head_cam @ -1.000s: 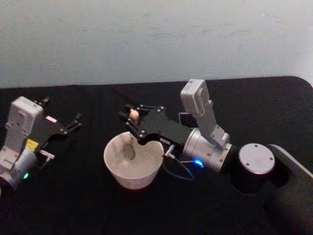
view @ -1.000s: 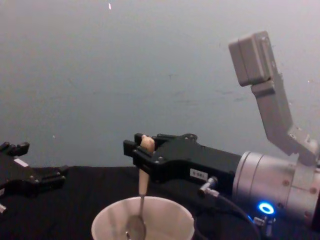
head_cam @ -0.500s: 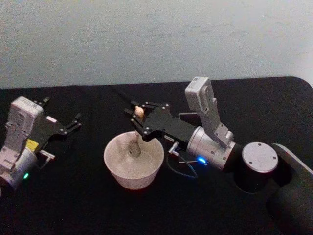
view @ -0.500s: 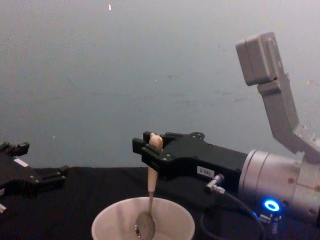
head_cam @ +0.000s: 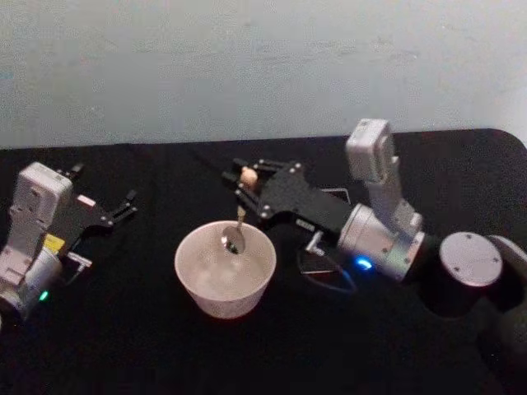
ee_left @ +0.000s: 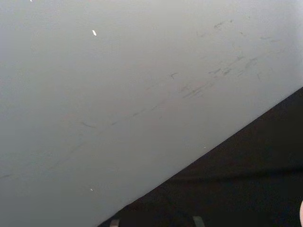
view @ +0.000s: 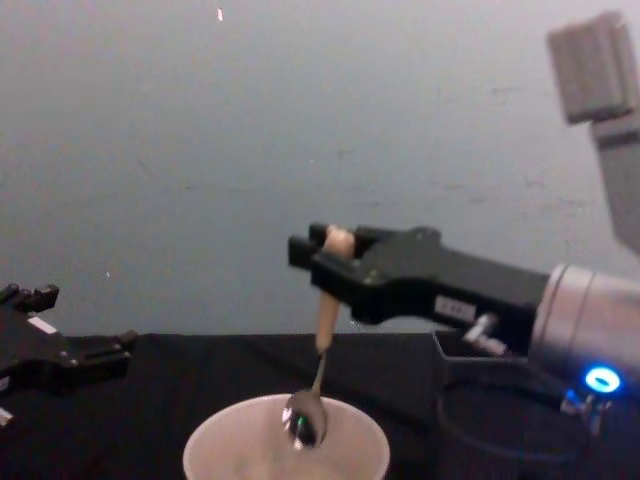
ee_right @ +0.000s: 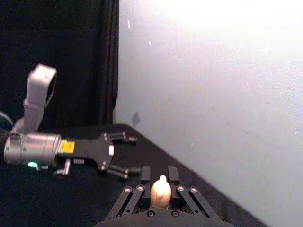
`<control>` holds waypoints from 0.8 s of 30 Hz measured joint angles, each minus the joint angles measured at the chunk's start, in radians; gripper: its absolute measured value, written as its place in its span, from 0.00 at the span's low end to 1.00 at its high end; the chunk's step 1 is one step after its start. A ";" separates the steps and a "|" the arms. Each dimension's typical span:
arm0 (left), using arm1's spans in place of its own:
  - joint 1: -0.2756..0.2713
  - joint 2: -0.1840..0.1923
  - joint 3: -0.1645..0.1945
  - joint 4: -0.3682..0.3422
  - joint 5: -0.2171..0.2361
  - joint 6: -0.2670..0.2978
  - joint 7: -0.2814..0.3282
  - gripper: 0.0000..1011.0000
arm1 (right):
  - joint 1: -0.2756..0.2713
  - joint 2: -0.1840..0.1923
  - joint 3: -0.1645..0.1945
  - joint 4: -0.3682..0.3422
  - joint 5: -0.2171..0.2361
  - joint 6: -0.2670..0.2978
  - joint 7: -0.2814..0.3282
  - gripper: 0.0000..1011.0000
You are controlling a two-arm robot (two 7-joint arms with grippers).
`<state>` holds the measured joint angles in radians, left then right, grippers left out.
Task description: Pick up the stirring spoon with one hand, stir inside the cup, then place it back in its original position.
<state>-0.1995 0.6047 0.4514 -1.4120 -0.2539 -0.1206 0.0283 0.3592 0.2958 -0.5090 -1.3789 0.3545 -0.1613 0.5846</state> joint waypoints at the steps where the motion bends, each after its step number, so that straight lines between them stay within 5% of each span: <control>1: 0.000 0.000 0.000 0.000 0.000 0.000 0.000 0.99 | -0.001 0.004 0.003 -0.006 0.004 -0.002 0.002 0.21; 15: 0.000 0.000 0.000 0.000 0.000 0.000 0.000 0.99 | -0.022 0.092 0.090 -0.139 0.117 -0.033 0.022 0.21; 24: 0.000 0.000 0.000 0.000 0.000 0.000 0.000 0.99 | -0.043 0.149 0.138 -0.183 0.130 -0.005 -0.017 0.21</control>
<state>-0.1995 0.6047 0.4514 -1.4120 -0.2539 -0.1205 0.0282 0.3164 0.4452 -0.3712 -1.5614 0.4847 -0.1664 0.5675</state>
